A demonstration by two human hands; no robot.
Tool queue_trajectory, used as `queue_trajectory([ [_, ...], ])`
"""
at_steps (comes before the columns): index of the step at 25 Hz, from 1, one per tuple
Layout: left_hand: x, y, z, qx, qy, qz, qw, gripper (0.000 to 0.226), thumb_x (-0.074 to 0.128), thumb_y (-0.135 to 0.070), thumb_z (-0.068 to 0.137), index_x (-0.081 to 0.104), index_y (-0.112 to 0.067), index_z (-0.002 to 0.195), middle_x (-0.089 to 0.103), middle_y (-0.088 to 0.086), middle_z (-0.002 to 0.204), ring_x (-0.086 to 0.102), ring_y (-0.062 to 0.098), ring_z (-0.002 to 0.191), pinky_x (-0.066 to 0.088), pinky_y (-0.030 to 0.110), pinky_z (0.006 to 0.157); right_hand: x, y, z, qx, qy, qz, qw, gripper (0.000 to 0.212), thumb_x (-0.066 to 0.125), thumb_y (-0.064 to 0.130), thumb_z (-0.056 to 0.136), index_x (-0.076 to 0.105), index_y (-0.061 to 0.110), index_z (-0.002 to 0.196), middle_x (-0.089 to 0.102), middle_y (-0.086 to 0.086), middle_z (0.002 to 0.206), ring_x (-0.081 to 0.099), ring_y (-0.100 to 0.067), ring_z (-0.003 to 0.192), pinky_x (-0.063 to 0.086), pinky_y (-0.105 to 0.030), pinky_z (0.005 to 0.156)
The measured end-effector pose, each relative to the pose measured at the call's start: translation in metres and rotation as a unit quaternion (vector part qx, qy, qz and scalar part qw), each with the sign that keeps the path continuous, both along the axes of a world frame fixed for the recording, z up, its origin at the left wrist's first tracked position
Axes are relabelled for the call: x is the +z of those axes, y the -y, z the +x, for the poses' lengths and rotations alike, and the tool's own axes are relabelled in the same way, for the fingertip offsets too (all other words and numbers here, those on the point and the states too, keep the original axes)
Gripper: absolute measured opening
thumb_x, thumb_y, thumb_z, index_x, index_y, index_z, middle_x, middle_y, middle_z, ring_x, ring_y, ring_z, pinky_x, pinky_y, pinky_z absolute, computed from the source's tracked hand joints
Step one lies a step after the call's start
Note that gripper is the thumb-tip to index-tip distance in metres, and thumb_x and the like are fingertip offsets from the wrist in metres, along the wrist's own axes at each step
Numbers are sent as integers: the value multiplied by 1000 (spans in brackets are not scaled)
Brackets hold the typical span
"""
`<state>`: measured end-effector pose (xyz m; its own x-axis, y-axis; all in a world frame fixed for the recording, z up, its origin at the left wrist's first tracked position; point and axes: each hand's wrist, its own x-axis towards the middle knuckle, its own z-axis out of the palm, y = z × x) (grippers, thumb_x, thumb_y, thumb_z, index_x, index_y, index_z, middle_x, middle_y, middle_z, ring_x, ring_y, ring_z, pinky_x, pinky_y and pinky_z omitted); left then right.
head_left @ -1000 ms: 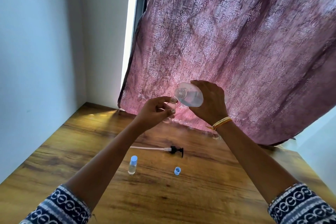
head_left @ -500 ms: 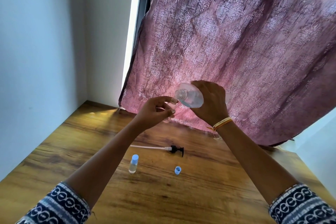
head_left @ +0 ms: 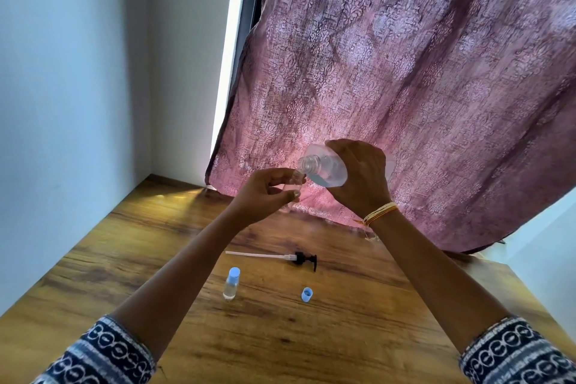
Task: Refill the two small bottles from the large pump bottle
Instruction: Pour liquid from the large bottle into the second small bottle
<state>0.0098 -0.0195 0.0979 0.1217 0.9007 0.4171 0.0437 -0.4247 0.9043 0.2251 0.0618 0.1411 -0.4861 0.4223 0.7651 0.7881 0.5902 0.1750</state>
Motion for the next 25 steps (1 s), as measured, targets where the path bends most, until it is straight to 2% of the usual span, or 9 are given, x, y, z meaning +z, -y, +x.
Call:
queue_trajectory([
  [10,-2,0,-5,10,-7,6,1000,40,71,1,80,64,-6,119,70,10,116,72,22,95,59,42,83,0,-3,0,-30,18,-2,999,51,65,54,78,65,22,117,68,-1,116,62,-26,107,47,-50,90],
  [17,-3,1,-7,17,-24,12,1000,39,71,-1,81,64,-3,119,70,9,116,72,18,95,59,41,84,0,1,-1,-25,19,19,999,51,68,48,76,64,20,118,66,-3,119,61,-29,110,43,-52,93],
  [21,-1,0,-8,19,-25,14,999,37,71,-1,81,65,-2,118,69,9,118,72,16,95,60,39,83,2,3,-1,-24,24,22,999,57,71,48,72,62,20,120,65,-5,121,60,-30,112,42,-54,95],
  [25,0,0,-8,22,-23,16,999,36,71,0,81,65,-3,116,70,9,116,72,12,89,60,35,80,4,2,-2,-22,16,29,999,52,70,47,74,65,19,118,66,-4,119,61,-30,110,43,-52,94],
])
